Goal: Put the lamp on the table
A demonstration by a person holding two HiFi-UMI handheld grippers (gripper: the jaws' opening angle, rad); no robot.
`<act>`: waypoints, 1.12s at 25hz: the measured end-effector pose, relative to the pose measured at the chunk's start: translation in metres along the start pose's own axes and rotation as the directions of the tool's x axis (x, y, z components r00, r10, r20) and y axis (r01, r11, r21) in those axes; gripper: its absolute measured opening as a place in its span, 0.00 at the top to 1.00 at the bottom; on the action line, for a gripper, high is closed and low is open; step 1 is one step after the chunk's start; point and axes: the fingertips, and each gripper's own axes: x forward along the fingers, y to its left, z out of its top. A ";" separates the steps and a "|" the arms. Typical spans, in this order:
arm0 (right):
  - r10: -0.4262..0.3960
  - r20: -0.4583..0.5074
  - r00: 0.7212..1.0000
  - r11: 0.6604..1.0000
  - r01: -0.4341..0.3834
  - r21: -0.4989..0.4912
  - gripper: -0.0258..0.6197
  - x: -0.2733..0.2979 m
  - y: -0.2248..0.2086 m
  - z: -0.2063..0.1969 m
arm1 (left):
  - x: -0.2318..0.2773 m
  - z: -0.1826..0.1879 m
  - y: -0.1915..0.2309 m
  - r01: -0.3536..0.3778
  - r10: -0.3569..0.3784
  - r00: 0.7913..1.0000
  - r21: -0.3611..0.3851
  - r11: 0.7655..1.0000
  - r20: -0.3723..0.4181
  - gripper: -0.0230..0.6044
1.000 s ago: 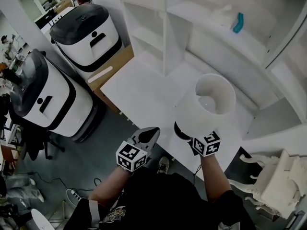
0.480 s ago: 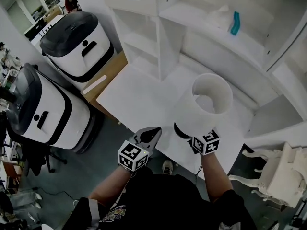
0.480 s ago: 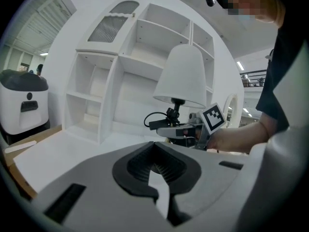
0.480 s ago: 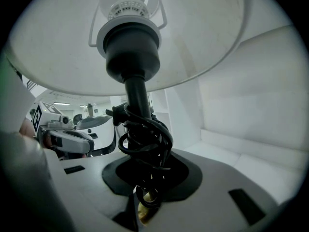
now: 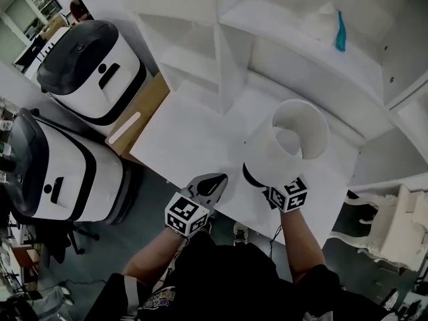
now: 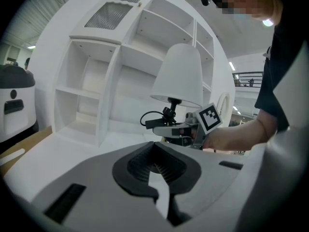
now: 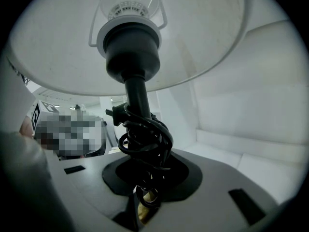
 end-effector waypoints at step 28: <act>-0.101 0.023 0.995 0.995 0.101 0.008 0.81 0.099 -0.057 -0.017 | 0.046 -0.008 0.069 0.149 -0.147 0.988 0.030 0.988 -0.056 0.95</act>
